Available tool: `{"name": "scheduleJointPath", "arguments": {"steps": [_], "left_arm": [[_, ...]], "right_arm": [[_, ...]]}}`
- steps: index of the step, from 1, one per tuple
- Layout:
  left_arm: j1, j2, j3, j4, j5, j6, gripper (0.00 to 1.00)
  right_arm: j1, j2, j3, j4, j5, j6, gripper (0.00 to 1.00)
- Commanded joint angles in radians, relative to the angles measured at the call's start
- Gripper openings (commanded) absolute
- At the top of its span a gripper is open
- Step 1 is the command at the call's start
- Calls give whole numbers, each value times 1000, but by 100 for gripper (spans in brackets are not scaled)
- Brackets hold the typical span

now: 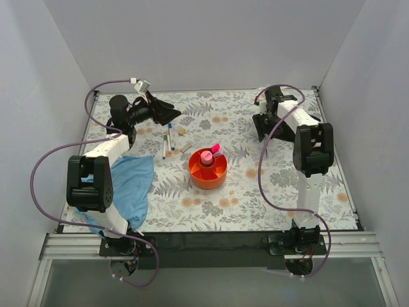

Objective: Sort the stationery into containers
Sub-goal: Pick up the pen from the center of the board.

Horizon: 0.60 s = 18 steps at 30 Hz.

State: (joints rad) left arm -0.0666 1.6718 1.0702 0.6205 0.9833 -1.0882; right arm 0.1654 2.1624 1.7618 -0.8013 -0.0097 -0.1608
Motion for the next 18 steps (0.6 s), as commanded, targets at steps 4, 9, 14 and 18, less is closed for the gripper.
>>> {"name": "scheduleJointPath", "arguments": {"steps": [4,9,14,18], "left_arm": [[8,-4,19,-31,-6,25,70],[13,17,25,-16,-12,7,70],[16,17,27,-36,-15,14,70],[19,14,28,-51,-18,21,70]], "right_arm": [[-6,8,-1,11,5,10,59],[-12,33,8,16,34,6,47],[-12,80,27,16,51,4,41],[-12,112,16,17,73,0,34]]}}
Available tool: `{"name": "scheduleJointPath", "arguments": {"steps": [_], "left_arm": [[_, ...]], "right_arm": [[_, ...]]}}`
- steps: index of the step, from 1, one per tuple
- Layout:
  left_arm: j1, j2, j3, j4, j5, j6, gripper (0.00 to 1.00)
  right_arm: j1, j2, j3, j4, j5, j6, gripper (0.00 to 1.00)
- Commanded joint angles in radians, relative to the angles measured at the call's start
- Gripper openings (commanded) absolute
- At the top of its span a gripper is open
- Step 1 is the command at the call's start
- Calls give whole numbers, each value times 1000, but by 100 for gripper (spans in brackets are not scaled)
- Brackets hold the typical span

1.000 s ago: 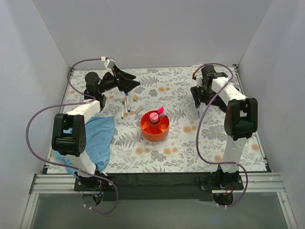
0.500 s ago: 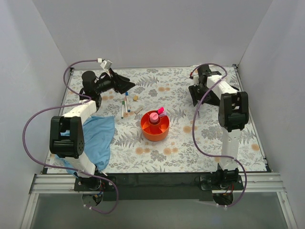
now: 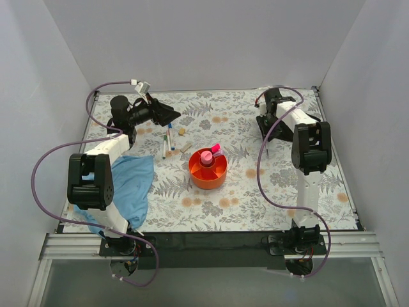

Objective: Sort the stationery into containers
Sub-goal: Pick up the pen from the center of the board.

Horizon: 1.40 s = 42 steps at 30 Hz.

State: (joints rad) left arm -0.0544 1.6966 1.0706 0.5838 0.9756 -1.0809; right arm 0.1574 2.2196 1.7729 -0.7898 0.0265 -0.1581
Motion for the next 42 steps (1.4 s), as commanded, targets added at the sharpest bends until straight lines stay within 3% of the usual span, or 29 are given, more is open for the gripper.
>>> {"name": "scheduleJointPath", "arguments": {"steps": [1,5,10,15,18,22,26,31,33,42], "left_arm": [[7,-14,29,-18,-9,13,70],[13,-15,34,-25,-11,15,70],[25,-28,35,-85,-21,45,70],[50,-72,52,-277,-243,208,70],[97,-80,68,-349,-348,216,70],[131,-90,94,-432,-390,246,70],[131,-106,91,-455,-397,276,70],[131,-100,92,-470,-394,269,70],[131,-89,103,-478,-396,276,70],[125,-35,158,-547,-400,314,70]], "right_arm": [[-4,61,3,6,36,-3,30],[2,75,-1,1,47,-5,1],[11,14,31,-25,-5,2,1],[56,-159,100,-54,-171,-7,1],[102,-262,89,-45,-238,-41,1],[152,-424,-56,101,-316,-58,1],[209,-645,-335,466,-341,-14,1],[310,-917,-715,835,-232,40,1],[378,-977,-783,965,-160,60,1],[587,-992,-903,1193,4,152,1]]}}
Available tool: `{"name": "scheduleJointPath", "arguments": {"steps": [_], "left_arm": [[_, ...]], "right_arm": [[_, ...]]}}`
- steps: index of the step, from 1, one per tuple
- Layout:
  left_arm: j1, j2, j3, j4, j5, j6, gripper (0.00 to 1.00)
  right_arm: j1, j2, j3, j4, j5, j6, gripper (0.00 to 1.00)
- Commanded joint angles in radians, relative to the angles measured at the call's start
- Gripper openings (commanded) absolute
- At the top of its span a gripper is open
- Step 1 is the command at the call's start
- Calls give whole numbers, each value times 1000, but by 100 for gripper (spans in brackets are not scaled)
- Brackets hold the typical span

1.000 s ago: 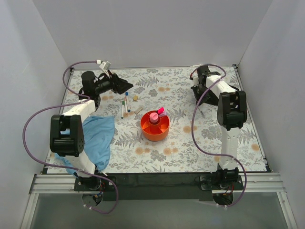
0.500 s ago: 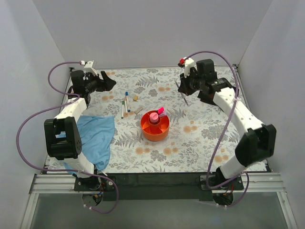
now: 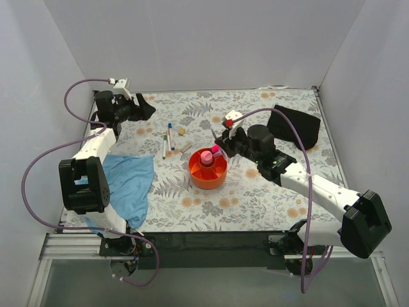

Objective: Sort the stationery into containers
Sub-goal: Pick up the pen from the center of the board, then place the pen in the storage box.

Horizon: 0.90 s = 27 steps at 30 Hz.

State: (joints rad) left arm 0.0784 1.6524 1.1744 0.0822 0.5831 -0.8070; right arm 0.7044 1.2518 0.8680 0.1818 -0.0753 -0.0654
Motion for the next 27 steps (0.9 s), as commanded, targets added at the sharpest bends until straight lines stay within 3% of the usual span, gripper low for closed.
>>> {"name": "scheduleJointPath", "arguments": {"steps": [1,25,27], "left_arm": [[-8,9,54,-47,-6,49,70],[-38,29,34,-45,-17,75,71],[-39,24,33,-44,-17,77,71]], "right_arm": [[47,-26,-1,226,112,87,1],[53,-31,-248,432,111,156,1],[52,-37,-259,430,103,153,16]]}}
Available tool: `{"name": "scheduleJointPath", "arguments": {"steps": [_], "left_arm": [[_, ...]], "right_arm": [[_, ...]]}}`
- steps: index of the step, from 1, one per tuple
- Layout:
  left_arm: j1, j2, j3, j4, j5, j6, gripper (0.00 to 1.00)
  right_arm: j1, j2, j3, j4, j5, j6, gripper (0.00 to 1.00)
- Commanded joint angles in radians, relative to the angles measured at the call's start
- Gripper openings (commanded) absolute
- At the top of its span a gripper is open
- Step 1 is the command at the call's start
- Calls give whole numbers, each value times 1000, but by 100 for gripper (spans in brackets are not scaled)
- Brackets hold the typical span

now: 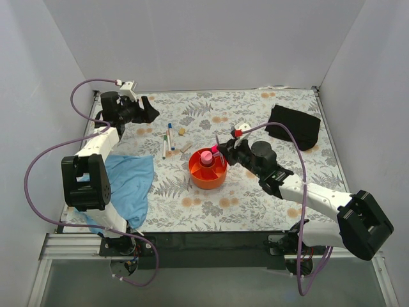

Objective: Sort the stationery into containers
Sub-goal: Place the pen in the storage box, then pick up the pen from the center of the board.

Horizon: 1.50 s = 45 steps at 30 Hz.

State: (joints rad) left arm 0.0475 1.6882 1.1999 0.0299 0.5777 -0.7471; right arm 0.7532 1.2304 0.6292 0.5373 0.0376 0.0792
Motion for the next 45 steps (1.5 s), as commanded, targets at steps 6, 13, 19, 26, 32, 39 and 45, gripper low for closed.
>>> {"name": "scheduleJointPath", "arguments": {"steps": [6,13,19,26,32,39,45], "left_arm": [[-8,-21,-13,27,-13,18,71],[-21,-4,24,-16,-45,11,76],[-124,203,335,-415,-145,46,56],[-159,464,674,-567,-228,2,41],[-159,528,705,-553,-266,8,31],[-159,534,653,-564,-263,14,39],[-169,585,681,-556,-266,15,40]], "right_arm": [[3,-35,-28,63,-5,-16,37],[3,-62,88,-84,18,-74,49],[-41,-123,240,-322,130,-114,55],[-227,-60,297,-529,153,-50,58],[-331,-19,326,-591,133,-38,58],[-364,-14,317,-603,114,-64,59],[-370,7,326,-620,90,-58,59]]}}
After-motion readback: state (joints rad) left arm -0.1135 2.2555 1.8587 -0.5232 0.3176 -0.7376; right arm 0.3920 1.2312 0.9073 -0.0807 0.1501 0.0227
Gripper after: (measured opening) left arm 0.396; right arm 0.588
